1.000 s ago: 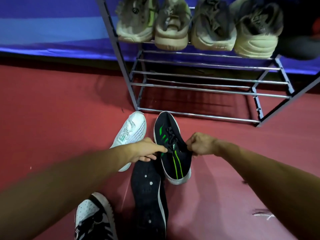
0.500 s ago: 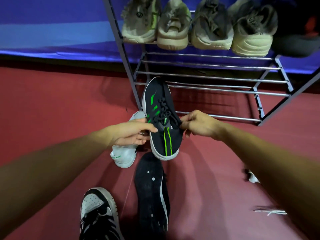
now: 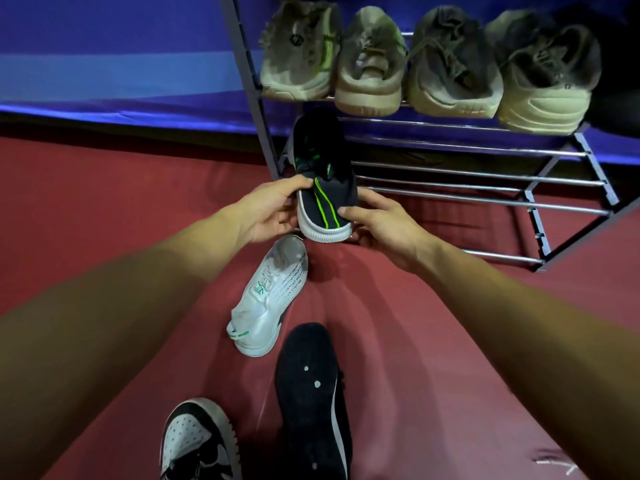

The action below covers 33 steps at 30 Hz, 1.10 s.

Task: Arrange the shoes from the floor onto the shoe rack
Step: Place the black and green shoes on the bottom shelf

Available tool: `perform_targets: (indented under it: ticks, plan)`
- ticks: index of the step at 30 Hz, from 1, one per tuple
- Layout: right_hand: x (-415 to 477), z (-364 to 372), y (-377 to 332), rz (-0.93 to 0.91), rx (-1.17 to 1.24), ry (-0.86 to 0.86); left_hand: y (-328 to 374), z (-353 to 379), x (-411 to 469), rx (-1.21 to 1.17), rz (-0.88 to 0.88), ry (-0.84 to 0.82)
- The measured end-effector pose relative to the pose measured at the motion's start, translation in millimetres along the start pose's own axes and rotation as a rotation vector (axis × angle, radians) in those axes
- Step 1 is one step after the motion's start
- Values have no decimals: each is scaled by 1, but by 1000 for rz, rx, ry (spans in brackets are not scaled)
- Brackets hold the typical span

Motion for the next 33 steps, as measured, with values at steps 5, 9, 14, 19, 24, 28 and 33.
perform_targets:
  ticks: [5, 9, 14, 19, 24, 28, 33]
  plan:
    - [24, 12, 4, 28, 89, 121, 3, 0, 9, 11, 45, 58]
    - [36, 25, 6, -8, 73, 166, -3, -1, 17, 46, 59, 107]
    - [44, 44, -2, -3, 130, 253, -6, -6, 24, -8, 58, 165]
    - [55, 58, -4, 16, 193, 304, -1, -12, 29, -158, 4, 231]
    - [64, 63, -8, -18, 131, 362, 0, -13, 31, -99, -63, 140]
    - [69, 59, -5, -25, 49, 395, 1, -7, 32, -89, -113, 141]
    - [68, 53, -6, -39, 56, 344, 2, -9, 35, -47, -66, 158]
Point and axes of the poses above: each hand's wrist, its own x-axis towards the middle knuckle, its own z-axis out of the palm, y = z × x, the point moved 2 cm from there along x, towards the middle knuckle, and after that the axes turned 12 degrees about y, right-handed, at the moved point
